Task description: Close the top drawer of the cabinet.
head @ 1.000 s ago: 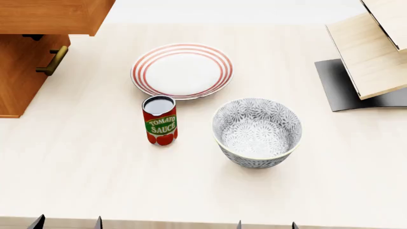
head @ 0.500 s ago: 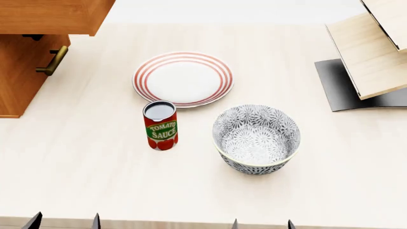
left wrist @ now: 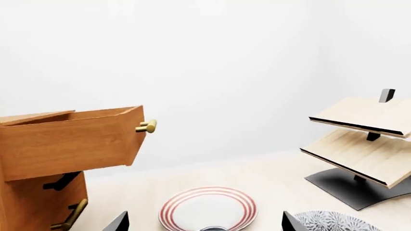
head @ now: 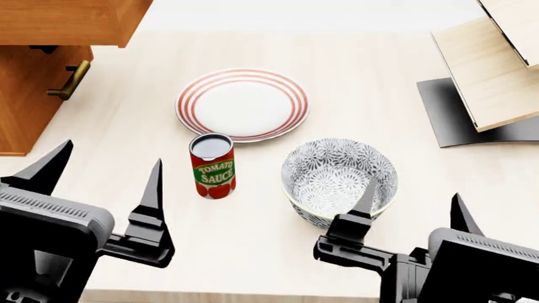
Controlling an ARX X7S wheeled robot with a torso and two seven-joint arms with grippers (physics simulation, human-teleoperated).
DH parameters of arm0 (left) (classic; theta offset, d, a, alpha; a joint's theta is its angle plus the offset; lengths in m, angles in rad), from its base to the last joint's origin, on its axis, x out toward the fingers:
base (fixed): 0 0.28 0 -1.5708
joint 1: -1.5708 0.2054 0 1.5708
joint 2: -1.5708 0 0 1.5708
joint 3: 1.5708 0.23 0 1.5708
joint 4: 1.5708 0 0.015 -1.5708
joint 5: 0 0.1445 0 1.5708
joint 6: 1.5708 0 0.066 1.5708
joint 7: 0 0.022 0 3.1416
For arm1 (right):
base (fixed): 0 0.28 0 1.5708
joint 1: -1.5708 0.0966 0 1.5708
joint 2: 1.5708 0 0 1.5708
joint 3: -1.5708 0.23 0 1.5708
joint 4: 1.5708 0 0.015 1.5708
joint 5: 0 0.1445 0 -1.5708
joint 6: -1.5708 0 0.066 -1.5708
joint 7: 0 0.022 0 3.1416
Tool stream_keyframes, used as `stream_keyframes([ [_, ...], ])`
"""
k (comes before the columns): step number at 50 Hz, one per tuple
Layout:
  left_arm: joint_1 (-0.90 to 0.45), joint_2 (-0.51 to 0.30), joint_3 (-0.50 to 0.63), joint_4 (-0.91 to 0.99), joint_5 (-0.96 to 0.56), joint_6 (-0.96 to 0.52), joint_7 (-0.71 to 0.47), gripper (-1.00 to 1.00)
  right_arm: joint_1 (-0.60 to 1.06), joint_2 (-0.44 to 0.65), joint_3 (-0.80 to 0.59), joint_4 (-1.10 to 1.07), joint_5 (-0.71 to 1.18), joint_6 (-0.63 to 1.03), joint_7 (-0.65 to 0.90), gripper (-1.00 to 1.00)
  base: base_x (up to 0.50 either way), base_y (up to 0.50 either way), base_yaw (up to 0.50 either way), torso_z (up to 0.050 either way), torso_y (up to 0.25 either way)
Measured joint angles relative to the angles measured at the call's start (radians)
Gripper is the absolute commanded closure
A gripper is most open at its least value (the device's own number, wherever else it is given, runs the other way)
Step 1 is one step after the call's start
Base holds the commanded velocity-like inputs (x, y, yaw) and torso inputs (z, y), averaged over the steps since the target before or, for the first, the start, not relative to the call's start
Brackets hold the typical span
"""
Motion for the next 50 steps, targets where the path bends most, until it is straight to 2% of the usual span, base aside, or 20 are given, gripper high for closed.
stream_keyframes([
  [9,-0.175,-0.029,0.041,-0.038,0.012,-0.094,0.020,-1.00,0.076,-0.012,0.034,-0.087,0.055,0.109,0.094,-1.00,0.00,0.00,0.00,0.000,0.000],
  [18,-0.322,-0.060,0.140,-0.127,0.070,-0.121,0.035,-1.00,0.114,-0.003,0.033,-0.098,0.094,0.162,0.143,-1.00,0.00,0.00,0.00,0.000,0.000],
  [28,-0.501,-0.095,0.374,-0.271,0.204,-0.133,0.076,-1.00,0.134,0.026,0.046,-0.122,0.145,0.228,0.170,-1.00,0.00,0.00,0.00,0.000,0.000],
  [36,-0.711,-0.136,0.622,-0.415,0.354,-0.123,0.199,-1.00,0.160,0.033,0.121,-0.183,0.185,0.283,0.239,-1.00,0.00,0.00,0.00,0.000,0.000],
  [50,-0.866,-0.162,0.813,-0.514,0.468,-0.115,0.286,-1.00,0.175,0.048,0.170,-0.227,0.227,0.315,0.292,-1.00,0.00,0.00,0.00,0.000,0.000],
])
